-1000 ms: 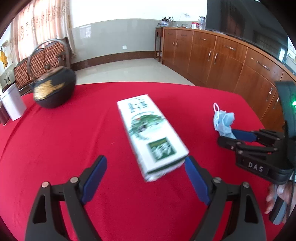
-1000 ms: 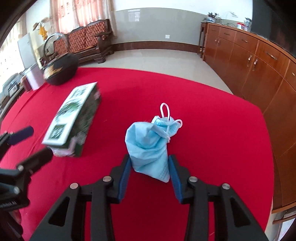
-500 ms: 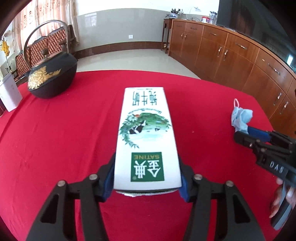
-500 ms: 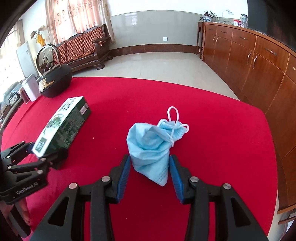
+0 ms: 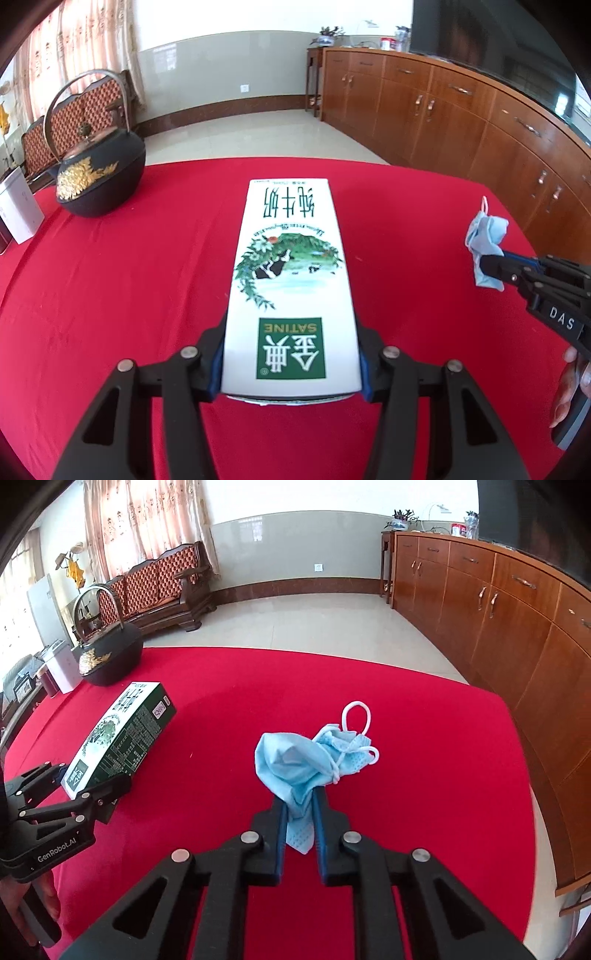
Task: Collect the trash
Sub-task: 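Carry the milk carton and blue mask over the black bin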
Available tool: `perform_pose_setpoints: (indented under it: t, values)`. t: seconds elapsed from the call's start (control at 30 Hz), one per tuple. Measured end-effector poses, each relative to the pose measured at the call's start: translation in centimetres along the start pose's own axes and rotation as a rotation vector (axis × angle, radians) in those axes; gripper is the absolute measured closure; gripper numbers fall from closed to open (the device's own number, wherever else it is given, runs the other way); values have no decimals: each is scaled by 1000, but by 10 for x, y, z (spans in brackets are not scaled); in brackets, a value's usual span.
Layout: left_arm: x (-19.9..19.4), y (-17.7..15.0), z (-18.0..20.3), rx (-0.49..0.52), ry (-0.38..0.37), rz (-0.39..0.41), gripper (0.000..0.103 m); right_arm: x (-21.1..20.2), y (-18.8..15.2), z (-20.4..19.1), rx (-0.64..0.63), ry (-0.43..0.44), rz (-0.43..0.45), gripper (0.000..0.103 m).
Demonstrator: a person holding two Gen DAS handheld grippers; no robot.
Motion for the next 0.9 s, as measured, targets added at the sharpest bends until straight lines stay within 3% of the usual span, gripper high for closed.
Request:
perform_pose_setpoints:
  t: [0.33,0.9]
  values:
    - [-56,-23,36,72,-39,42,49,-78,-46,9,3,-42,37,89]
    - [-141,-68,104,178,-149,89,49,-246,-146,52,107,-156,121,89]
Point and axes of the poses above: each gripper's, at about its wrist camera, not at the fingertips, and x roughly the way its jaws point, z to its right, y to its top, the point moved 7 cm from there along x, roughly the way its jaws point, and after that the axes turned 2 degrees about -x, right-handed, at the moved point
